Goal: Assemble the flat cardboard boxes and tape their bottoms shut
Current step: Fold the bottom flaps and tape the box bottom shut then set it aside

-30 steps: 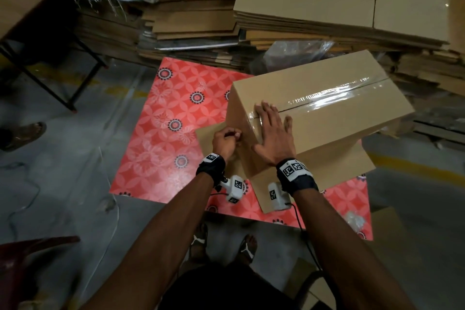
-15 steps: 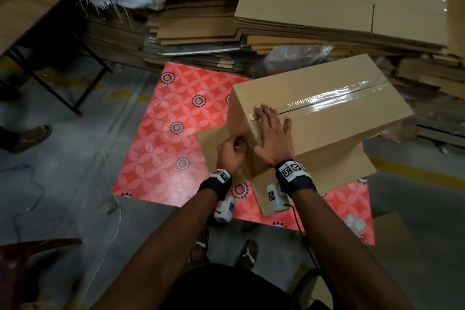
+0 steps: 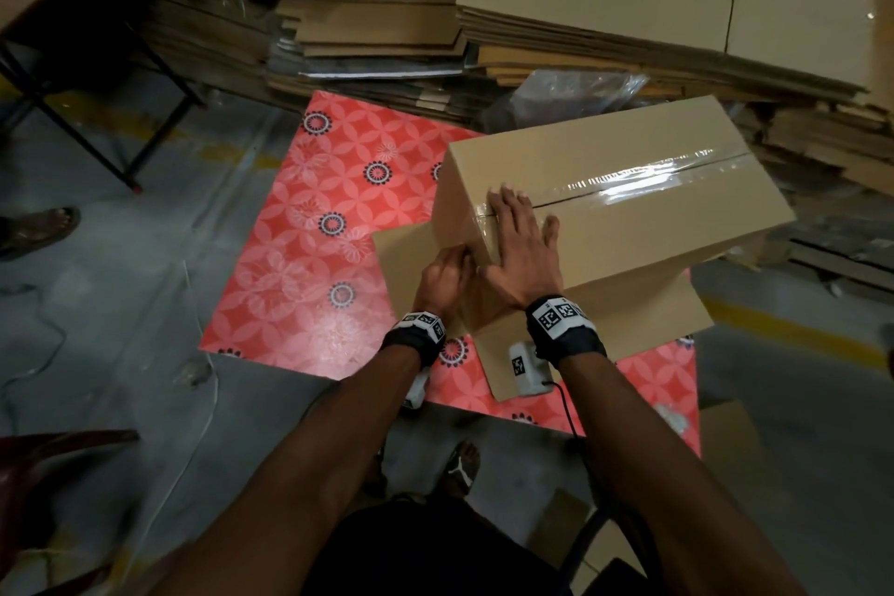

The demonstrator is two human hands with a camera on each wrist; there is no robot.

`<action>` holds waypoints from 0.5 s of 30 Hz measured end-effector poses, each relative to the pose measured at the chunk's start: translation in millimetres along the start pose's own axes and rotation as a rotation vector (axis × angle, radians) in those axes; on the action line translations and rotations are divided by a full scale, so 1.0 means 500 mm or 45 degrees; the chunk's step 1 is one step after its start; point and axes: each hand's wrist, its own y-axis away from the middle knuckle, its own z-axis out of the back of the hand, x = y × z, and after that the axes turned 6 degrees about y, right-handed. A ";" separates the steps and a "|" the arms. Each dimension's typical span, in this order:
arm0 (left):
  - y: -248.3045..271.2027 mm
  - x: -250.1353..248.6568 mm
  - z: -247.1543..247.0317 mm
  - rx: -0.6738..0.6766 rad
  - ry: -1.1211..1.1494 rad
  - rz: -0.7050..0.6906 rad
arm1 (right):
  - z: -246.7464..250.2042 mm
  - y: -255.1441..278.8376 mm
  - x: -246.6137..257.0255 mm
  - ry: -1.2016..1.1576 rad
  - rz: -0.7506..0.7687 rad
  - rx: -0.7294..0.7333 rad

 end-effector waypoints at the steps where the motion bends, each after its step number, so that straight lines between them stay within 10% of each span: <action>1: -0.001 -0.002 -0.003 -0.011 -0.011 0.000 | -0.001 0.000 0.000 -0.001 -0.001 0.004; 15: 0.010 0.018 0.014 -0.004 -0.046 -0.065 | 0.005 0.001 -0.001 0.001 -0.009 0.028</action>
